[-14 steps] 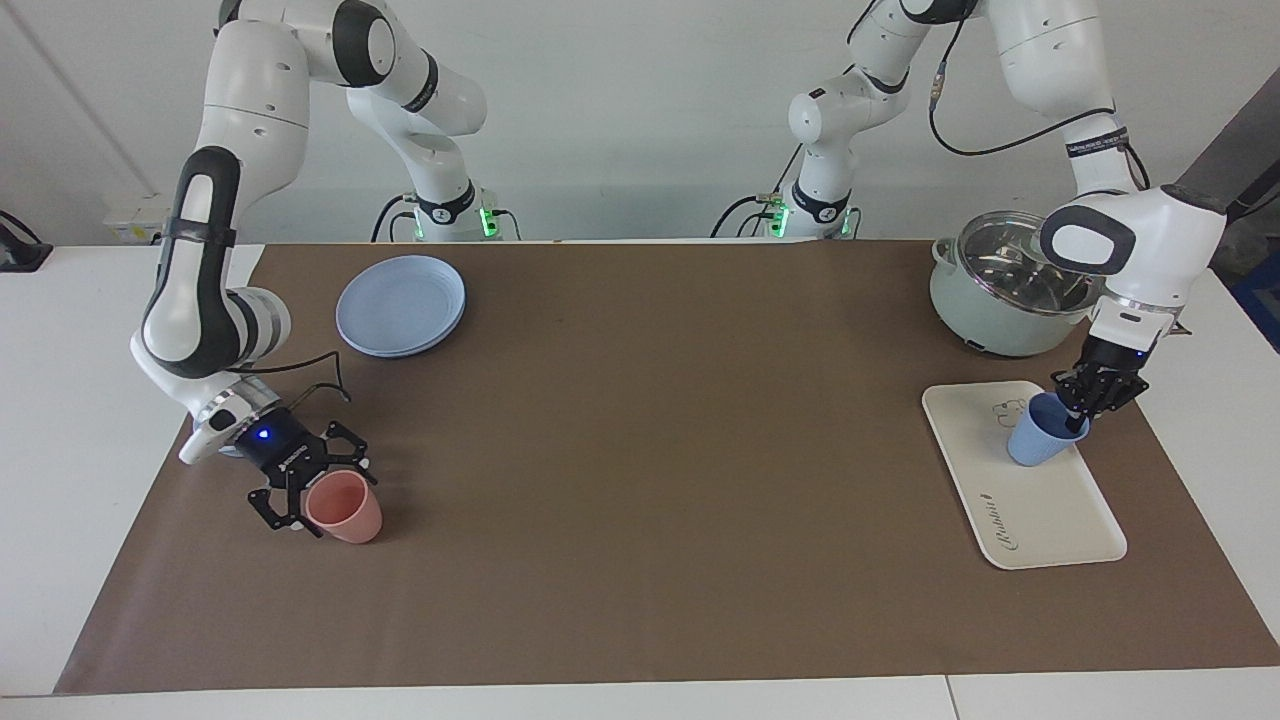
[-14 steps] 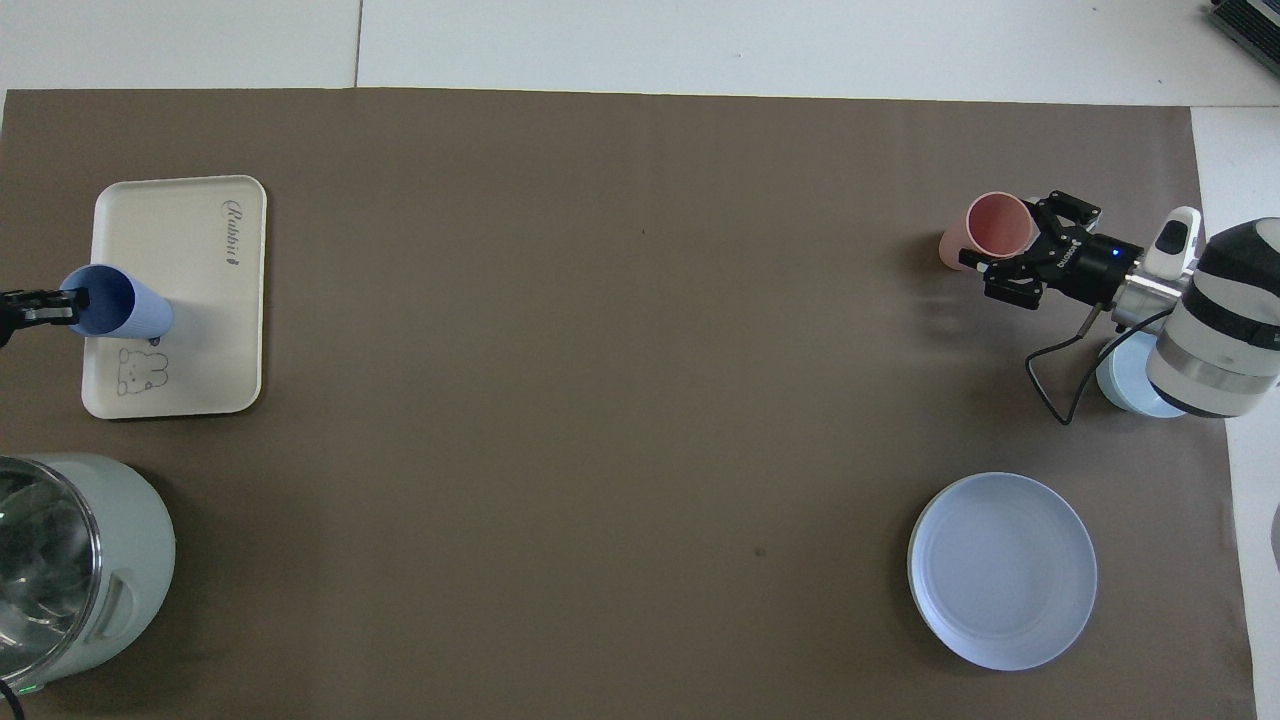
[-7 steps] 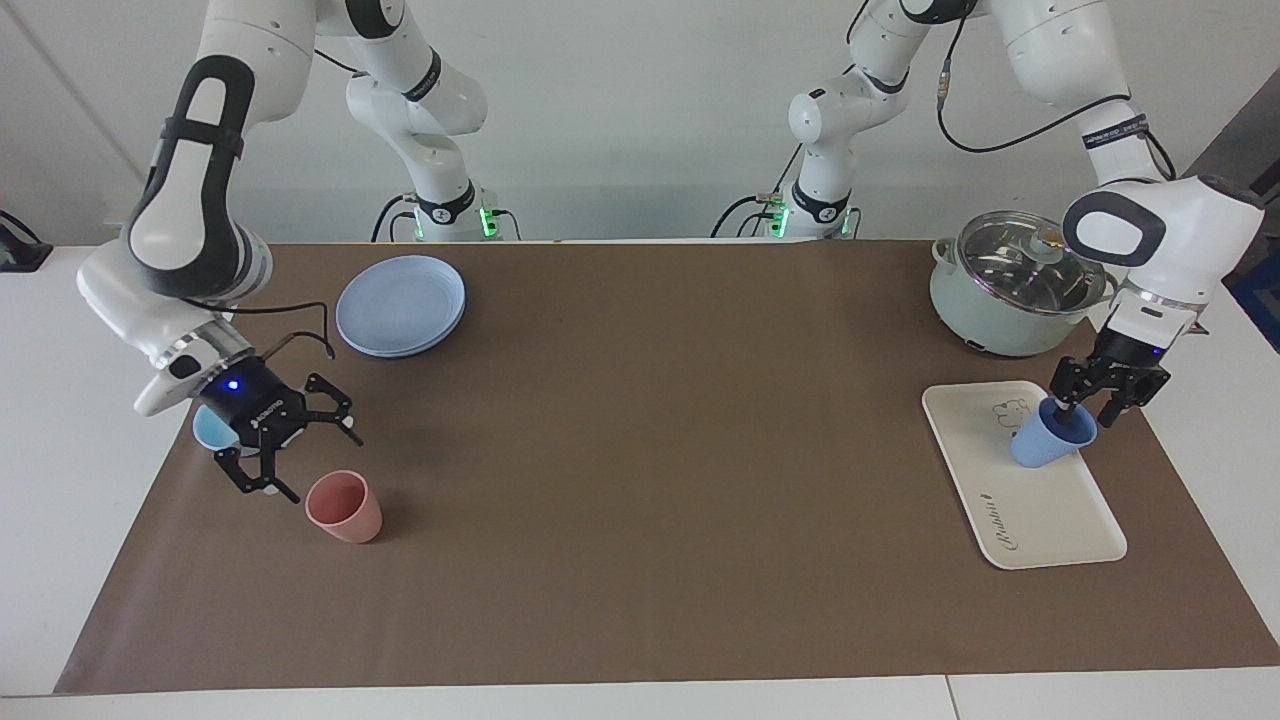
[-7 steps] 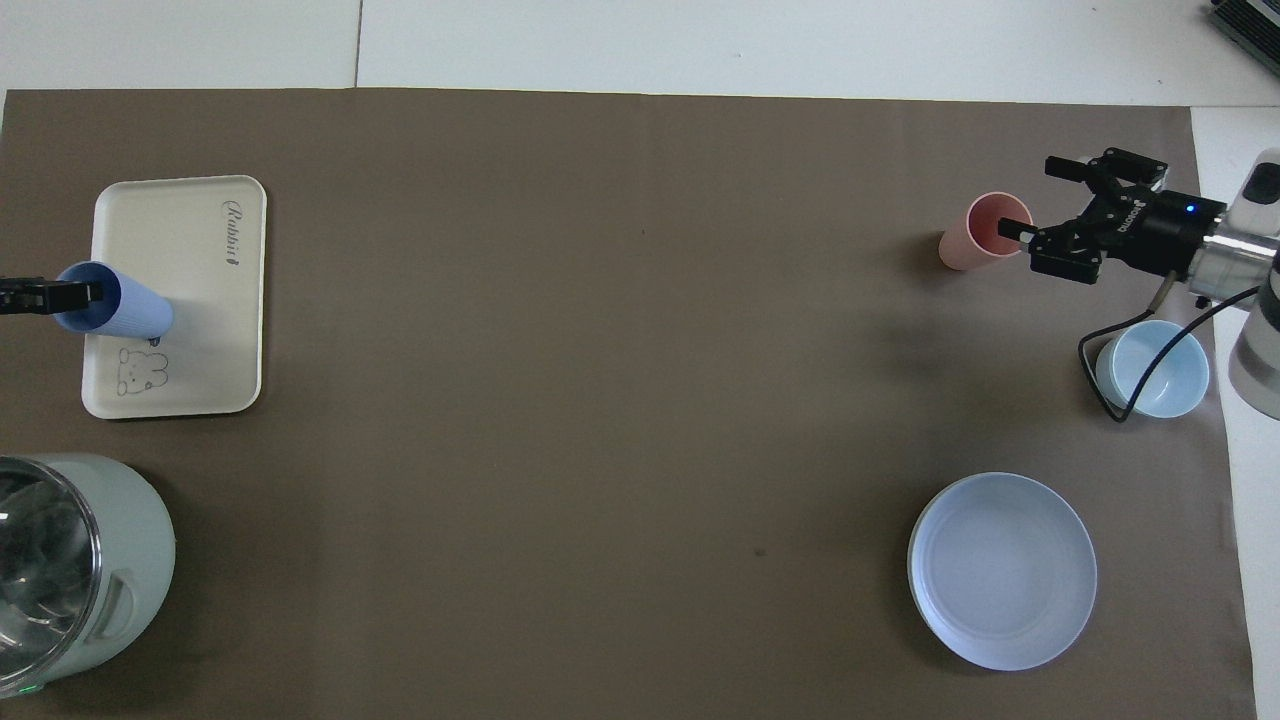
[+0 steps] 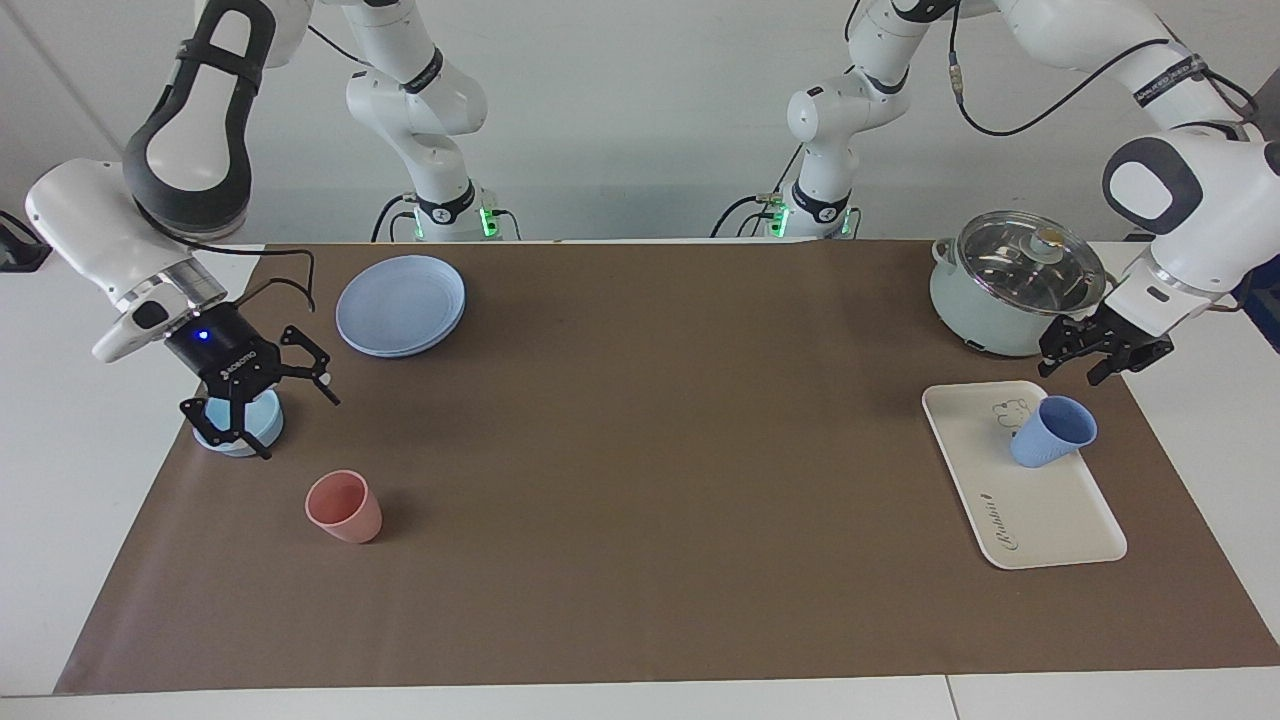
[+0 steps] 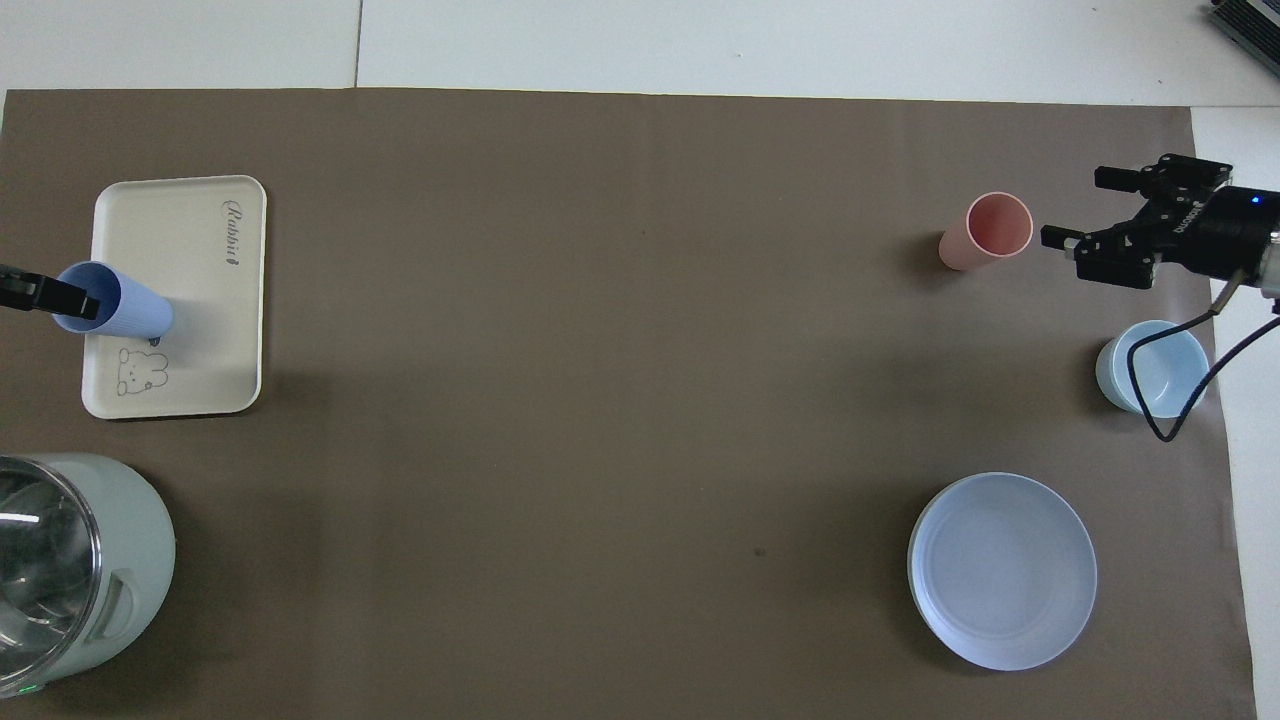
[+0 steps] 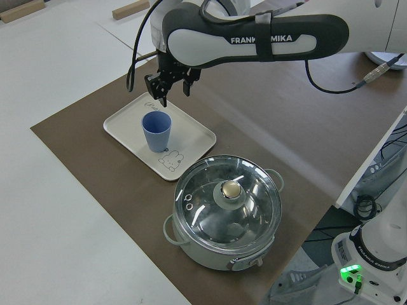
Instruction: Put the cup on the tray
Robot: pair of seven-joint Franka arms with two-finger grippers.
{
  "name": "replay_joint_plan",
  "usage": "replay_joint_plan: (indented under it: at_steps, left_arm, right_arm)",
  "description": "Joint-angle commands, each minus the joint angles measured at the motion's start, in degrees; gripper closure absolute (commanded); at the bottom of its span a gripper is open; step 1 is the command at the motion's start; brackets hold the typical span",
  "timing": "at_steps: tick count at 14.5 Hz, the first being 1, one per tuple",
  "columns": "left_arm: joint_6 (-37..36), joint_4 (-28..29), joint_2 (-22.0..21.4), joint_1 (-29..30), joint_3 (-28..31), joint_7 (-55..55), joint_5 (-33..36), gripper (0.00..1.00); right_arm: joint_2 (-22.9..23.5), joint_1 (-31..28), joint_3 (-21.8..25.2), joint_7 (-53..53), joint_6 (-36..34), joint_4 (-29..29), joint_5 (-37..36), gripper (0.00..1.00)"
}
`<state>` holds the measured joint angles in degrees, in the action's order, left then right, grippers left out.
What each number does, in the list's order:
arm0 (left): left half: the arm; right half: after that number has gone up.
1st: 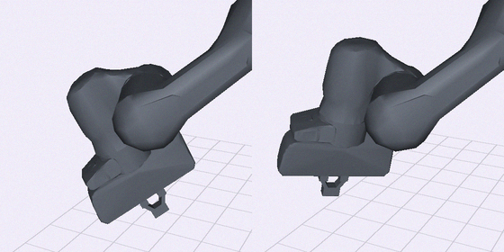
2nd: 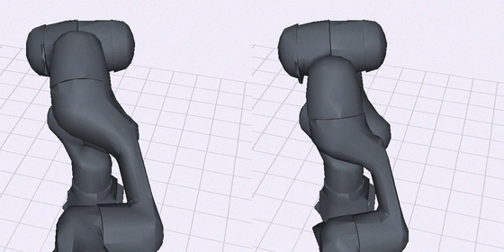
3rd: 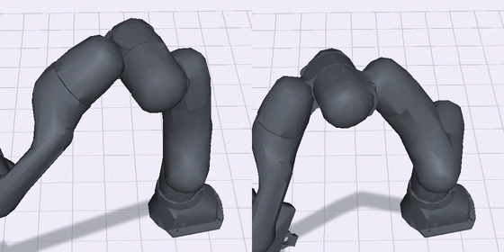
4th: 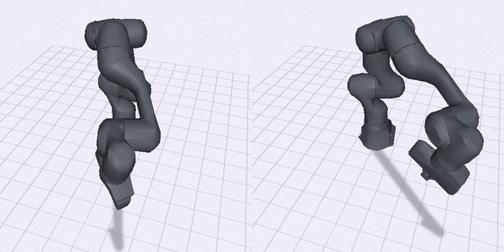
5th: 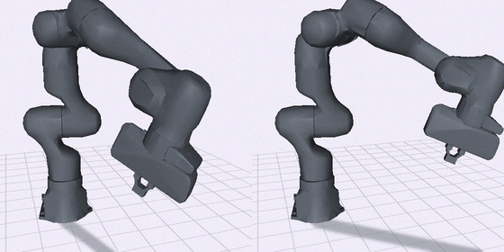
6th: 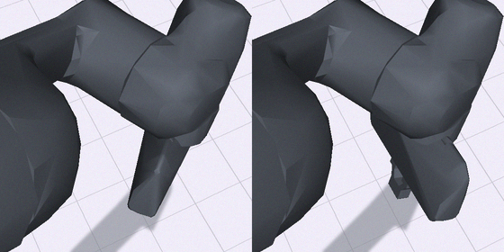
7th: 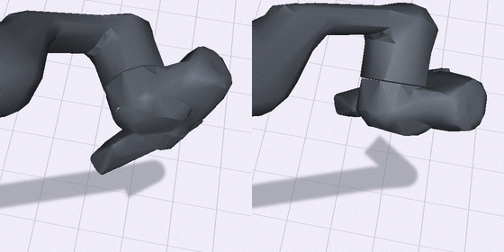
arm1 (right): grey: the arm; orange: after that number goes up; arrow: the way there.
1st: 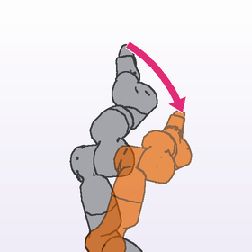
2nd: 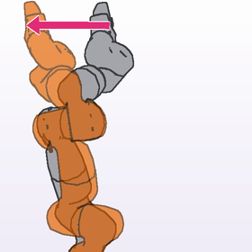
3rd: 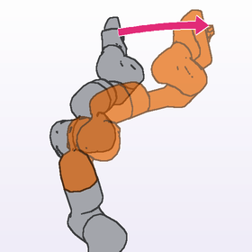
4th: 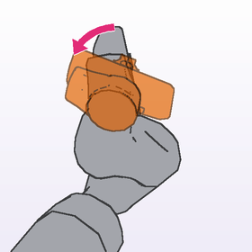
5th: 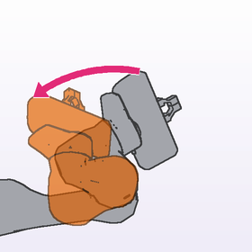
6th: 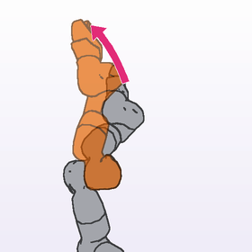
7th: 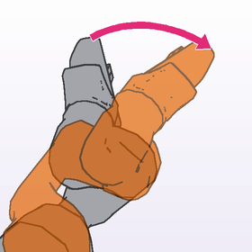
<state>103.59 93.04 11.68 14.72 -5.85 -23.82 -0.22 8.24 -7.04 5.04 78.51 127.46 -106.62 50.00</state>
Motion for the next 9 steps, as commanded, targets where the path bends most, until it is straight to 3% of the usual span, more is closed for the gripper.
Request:
replay_joint_plan:
  at_steps: [1, 7, 8, 9]
  left_arm:
    - [-6.3, -3.1, -1.4, -6.6, 0.7, 7.2, 3.4, 0.29]
    - [-12.8, -2.3, -9.3, -14.3, 0.0, 14.2, 3.6, 0.26]
    - [-13.1, -2.2, -10.2, -14.2, 0.0, 14.2, 3.3, 0.16]
    - [-13.0, -1.7, -10.6, -14.2, 0.1, 14.2, 3.2, 0.12]
  right_arm:
    - [-2.3, 0.0, -0.7, -11.5, 0.9, 1.0, -10.5, 0.0]
    - [-6.8, 3.5, -1.3, -43.8, -1.8, 1.9, -40.5, 0.0]
    - [-7.8, 4.7, -1.3, -50.7, -4.0, 1.9, -44.5, 0.0]
    - [-8.6, 6.0, -1.3, -58.9, -6.7, 1.9, -47.9, 0.0]
